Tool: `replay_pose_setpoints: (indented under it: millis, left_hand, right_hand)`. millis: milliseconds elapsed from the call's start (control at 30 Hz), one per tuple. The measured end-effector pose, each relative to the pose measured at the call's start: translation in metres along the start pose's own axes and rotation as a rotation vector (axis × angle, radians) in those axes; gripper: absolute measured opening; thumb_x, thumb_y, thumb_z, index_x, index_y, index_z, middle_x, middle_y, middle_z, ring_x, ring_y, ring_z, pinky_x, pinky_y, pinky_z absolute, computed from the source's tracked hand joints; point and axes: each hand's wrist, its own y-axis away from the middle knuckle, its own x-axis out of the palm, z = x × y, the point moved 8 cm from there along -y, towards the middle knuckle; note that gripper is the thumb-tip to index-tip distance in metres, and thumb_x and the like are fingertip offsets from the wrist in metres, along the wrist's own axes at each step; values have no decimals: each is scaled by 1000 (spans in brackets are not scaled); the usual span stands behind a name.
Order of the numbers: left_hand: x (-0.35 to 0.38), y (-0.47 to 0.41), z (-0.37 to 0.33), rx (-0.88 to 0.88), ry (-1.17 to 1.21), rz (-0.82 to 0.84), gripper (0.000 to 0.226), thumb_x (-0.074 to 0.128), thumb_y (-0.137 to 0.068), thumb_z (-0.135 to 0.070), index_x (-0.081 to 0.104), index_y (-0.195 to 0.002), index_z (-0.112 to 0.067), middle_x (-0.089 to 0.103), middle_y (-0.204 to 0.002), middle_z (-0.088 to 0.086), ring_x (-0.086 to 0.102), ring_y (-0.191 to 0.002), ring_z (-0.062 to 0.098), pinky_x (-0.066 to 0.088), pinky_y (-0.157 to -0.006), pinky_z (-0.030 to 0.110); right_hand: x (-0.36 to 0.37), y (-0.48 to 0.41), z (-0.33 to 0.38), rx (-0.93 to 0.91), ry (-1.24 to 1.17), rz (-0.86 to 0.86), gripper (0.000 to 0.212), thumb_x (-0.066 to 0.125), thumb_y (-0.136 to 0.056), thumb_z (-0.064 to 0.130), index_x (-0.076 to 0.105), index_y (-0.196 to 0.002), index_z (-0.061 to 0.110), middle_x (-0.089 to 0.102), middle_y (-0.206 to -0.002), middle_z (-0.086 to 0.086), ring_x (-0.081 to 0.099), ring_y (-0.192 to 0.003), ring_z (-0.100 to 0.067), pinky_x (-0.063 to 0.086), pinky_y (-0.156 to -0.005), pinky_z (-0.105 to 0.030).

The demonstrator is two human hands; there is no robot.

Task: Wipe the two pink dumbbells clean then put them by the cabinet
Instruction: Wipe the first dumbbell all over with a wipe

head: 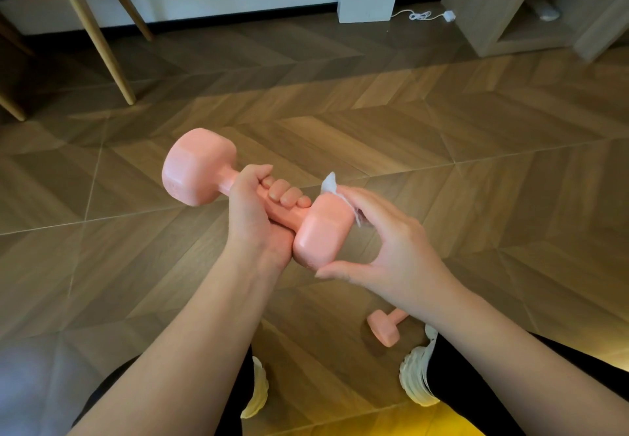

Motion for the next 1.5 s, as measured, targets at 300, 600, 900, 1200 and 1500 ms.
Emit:
replay_pose_setpoints:
  millis: [300,600,900,1200,1500]
  left_hand:
    - [1,0,2,-16,17,-11,35,45,-90,-11,30,-59,-19,23,-46,-6,27,-35,12,36,-41,16]
    - [-2,0,2,-24,13,-17,38,44,-90,-11,30,-56,-19,23,-45,-6,26,-35,11,33,-39,15]
    - [1,2,1,-18,13,-10,38,44,-90,-11,29,-56,-19,22,-47,-6,26,-35,11,32,-38,13]
    - [6,3,1,19,-17,20,38,45,-90,-10,32,-55,-19,23,-47,-5,26,-36,13,35,-39,15]
    - [18,7,7,40,-109,125,44,44,-90,-11,36,-48,-20,25,-44,-5,27,-38,12,35,-41,19]
  right_hand:
    - [-2,4,11,-125,88,-56,78,87,-73,33,52,-141,18,50,-147,9,45,-138,-6,29,-117,-57]
    - [0,2,13,-117,115,-1,76,85,-73,35,54,-140,16,53,-145,7,46,-137,-5,28,-118,-57]
    - [-5,5,24,-261,193,-50,66,86,-75,26,59,-133,8,52,-146,-2,47,-139,-15,28,-117,-58]
    - [-17,4,3,106,-471,-192,25,58,-98,19,66,-122,15,72,-120,-1,68,-105,-13,52,-90,-33]
    - [-3,3,-25,446,-481,-99,56,77,-79,45,56,-130,39,61,-129,17,56,-118,8,46,-89,-10]
